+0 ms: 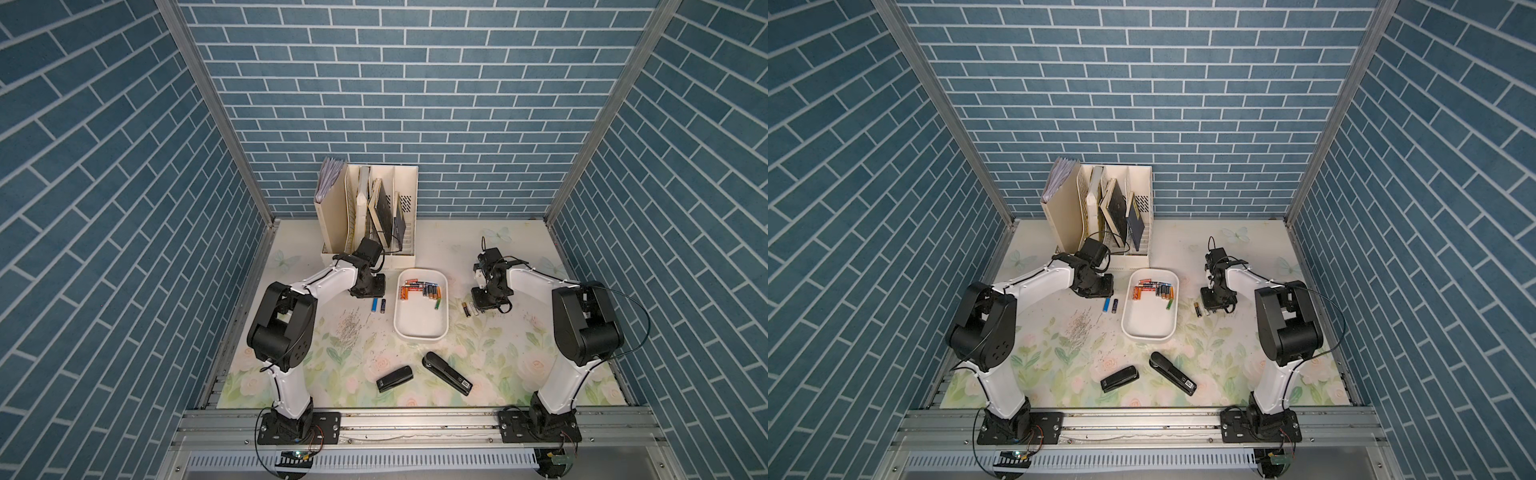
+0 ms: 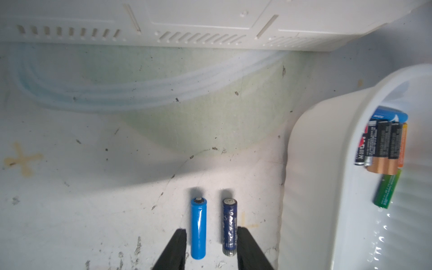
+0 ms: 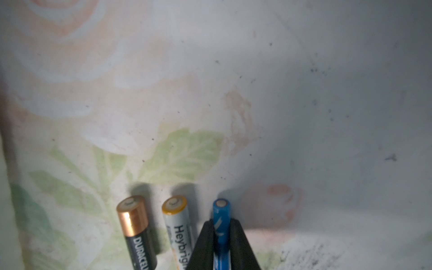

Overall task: Take the batteries out of the storage box
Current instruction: Place the battery at the center of the board.

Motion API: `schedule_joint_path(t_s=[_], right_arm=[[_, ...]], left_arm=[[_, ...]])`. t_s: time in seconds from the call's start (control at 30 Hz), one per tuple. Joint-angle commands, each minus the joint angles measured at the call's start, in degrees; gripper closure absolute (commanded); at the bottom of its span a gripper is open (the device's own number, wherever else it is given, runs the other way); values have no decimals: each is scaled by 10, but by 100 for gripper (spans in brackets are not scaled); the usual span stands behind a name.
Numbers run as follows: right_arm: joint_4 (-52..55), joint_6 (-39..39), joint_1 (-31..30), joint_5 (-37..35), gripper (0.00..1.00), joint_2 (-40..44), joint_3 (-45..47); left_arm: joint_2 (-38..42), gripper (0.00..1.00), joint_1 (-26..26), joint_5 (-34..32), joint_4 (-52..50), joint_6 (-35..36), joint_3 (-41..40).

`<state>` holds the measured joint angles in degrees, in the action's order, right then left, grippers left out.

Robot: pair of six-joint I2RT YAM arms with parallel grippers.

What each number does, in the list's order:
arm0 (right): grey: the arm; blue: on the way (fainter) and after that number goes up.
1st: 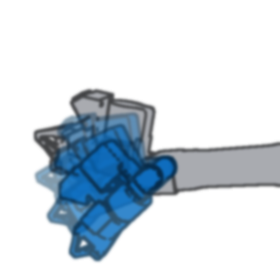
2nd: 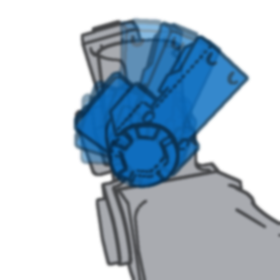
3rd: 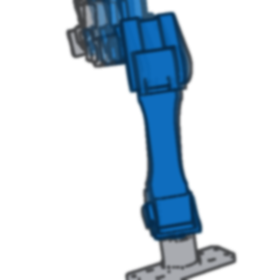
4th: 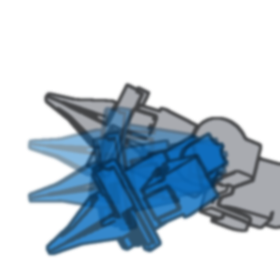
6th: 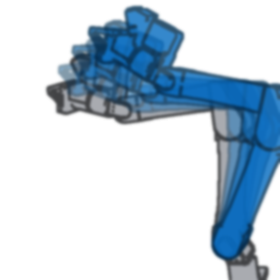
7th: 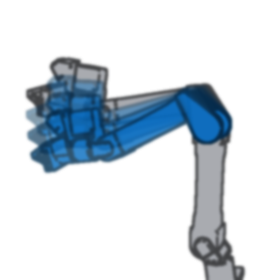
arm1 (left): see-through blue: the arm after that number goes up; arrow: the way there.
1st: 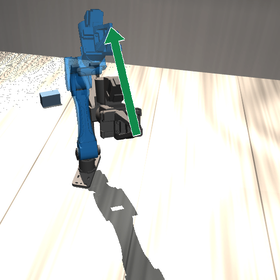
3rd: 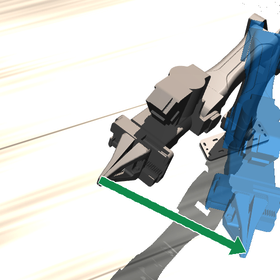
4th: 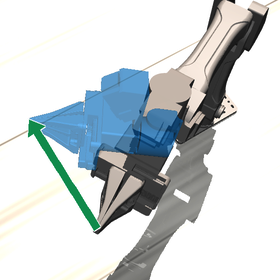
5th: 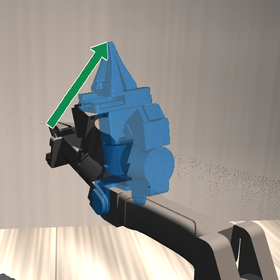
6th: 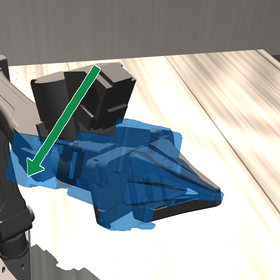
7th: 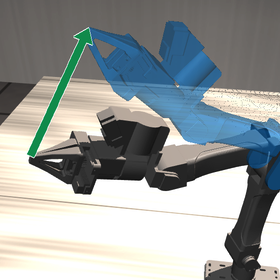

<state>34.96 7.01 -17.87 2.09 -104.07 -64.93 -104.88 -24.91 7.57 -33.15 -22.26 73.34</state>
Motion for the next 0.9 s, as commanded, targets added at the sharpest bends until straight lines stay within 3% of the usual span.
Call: schedule_joint_path(t_s=[0.0,0.6,0.87], right_arm=[[0,-16,4,-10,83,-9,8],[8,-13,4,-10,77,6,-5],[33,-10,4,-4,75,12,-46]], left_arm=[[-5,59,-1,-3,-13,-2,5],[0,57,-3,-5,-19,-2,14],[-4,55,-3,-26,-60,6,61]])
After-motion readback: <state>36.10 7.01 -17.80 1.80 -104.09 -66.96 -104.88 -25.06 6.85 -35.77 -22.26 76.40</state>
